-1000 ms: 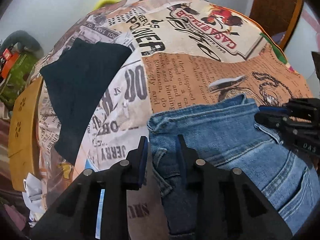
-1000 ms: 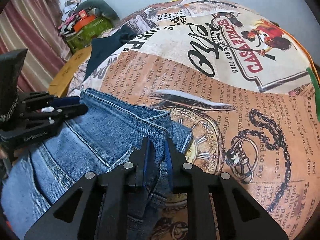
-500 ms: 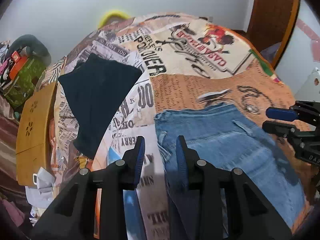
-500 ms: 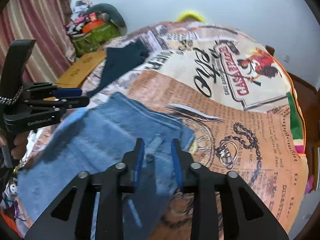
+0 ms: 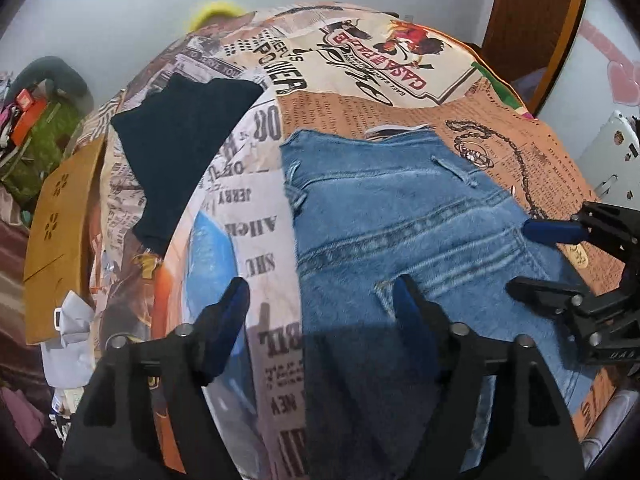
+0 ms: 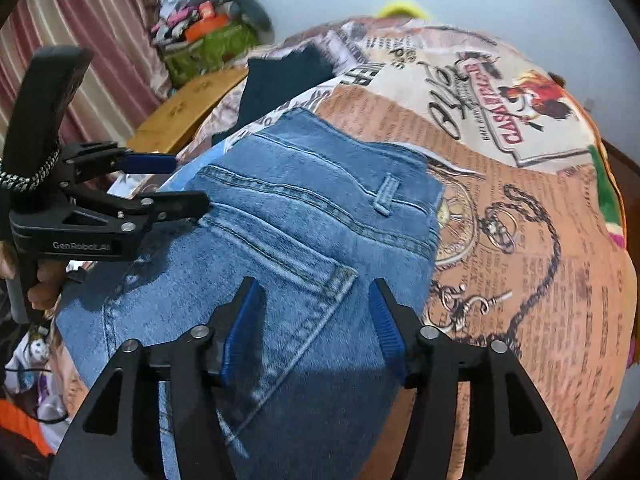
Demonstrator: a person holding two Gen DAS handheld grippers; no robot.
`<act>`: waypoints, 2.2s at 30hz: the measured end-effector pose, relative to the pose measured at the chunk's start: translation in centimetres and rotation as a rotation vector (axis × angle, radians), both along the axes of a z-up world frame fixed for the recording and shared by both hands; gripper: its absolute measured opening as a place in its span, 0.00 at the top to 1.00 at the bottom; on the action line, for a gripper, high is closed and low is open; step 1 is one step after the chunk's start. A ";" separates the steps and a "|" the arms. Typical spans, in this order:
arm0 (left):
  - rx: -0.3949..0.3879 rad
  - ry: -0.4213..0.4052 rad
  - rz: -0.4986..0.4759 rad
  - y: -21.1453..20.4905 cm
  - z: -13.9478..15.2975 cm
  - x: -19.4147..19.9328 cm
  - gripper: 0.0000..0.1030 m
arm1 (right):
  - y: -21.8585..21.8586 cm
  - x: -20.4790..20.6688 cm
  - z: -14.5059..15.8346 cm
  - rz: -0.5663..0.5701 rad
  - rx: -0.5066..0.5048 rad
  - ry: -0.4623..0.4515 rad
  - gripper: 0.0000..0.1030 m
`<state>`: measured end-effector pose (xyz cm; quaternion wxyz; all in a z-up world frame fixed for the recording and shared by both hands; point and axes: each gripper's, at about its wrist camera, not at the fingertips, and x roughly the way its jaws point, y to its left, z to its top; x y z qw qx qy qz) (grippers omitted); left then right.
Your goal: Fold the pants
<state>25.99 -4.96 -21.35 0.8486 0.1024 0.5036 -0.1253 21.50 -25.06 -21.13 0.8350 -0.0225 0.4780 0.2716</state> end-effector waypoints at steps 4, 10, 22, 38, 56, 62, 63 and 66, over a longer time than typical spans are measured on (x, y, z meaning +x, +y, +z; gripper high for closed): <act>0.006 -0.008 -0.004 0.7 0.0 -2.0 0.26 | -1.2 -1.3 0.1 -0.022 0.028 0.017 0.46; 0.021 -0.036 0.011 1.4 0.5 -4.3 0.26 | -2.4 -3.4 -0.3 -0.049 0.027 0.023 0.37; 0.019 -0.040 0.054 3.1 1.6 -5.3 0.21 | -4.7 -5.0 -0.4 -0.070 0.032 0.048 0.34; -0.121 0.150 0.078 1.5 0.3 2.3 0.08 | -5.7 0.4 -1.3 -0.154 0.212 0.140 0.21; -0.347 0.365 0.019 0.2 -3.6 6.5 0.30 | -4.5 5.5 -5.4 -0.069 0.415 0.347 0.41; -0.348 0.286 0.010 0.3 -1.7 5.2 0.50 | -4.8 5.5 -4.0 -0.072 0.419 0.337 0.70; -0.344 0.265 0.004 0.2 -1.1 4.8 0.54 | -4.6 5.2 -3.3 -0.065 0.407 0.320 0.72; -0.334 0.203 -0.009 0.5 0.9 3.8 0.59 | -3.8 4.8 -1.4 -0.039 0.367 0.253 0.74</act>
